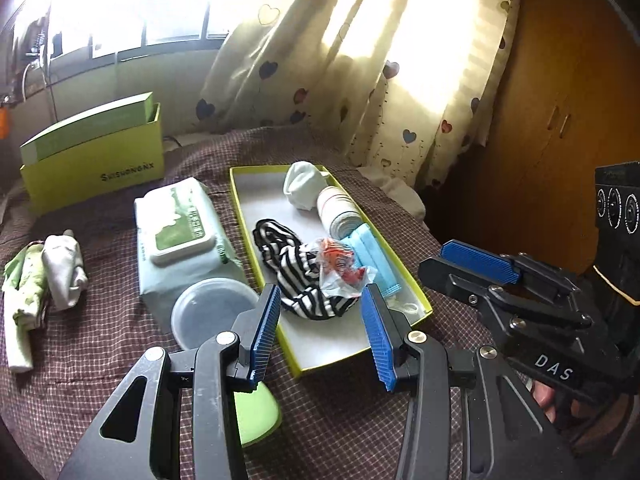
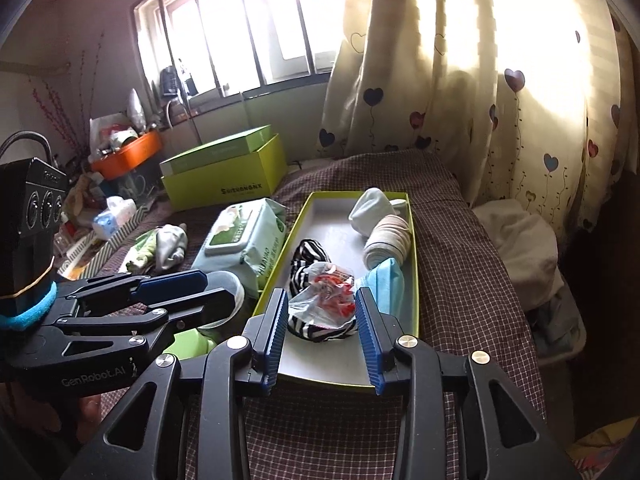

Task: Organize soft objects
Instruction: 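Withdraw both grippers from the tray toward the folded towels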

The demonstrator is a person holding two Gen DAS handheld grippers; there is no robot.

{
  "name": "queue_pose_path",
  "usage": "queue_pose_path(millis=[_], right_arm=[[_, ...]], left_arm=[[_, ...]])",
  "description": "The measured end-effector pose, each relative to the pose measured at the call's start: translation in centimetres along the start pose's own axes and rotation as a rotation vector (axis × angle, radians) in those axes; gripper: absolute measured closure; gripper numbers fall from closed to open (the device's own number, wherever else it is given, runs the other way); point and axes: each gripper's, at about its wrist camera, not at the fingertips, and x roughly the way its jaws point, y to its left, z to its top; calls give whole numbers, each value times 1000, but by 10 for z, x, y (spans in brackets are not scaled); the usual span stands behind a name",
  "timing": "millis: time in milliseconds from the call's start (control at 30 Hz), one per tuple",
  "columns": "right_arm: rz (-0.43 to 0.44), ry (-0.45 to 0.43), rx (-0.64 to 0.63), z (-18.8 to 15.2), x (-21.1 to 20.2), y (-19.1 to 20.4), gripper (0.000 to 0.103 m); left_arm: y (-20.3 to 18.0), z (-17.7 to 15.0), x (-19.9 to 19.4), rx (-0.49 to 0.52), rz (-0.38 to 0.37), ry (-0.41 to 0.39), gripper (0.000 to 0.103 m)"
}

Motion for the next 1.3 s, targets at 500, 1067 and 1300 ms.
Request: queue_pose_path(millis=[500, 1067, 1300], right_arm=[[20, 9, -38, 3, 3, 30, 69], [60, 37, -123, 5, 23, 78, 69], [71, 49, -150, 5, 28, 89, 69]], left_arm=[[31, -15, -22, -69, 35, -29, 59], [73, -30, -37, -142, 14, -35, 60], [86, -35, -41, -158, 39, -41, 60]])
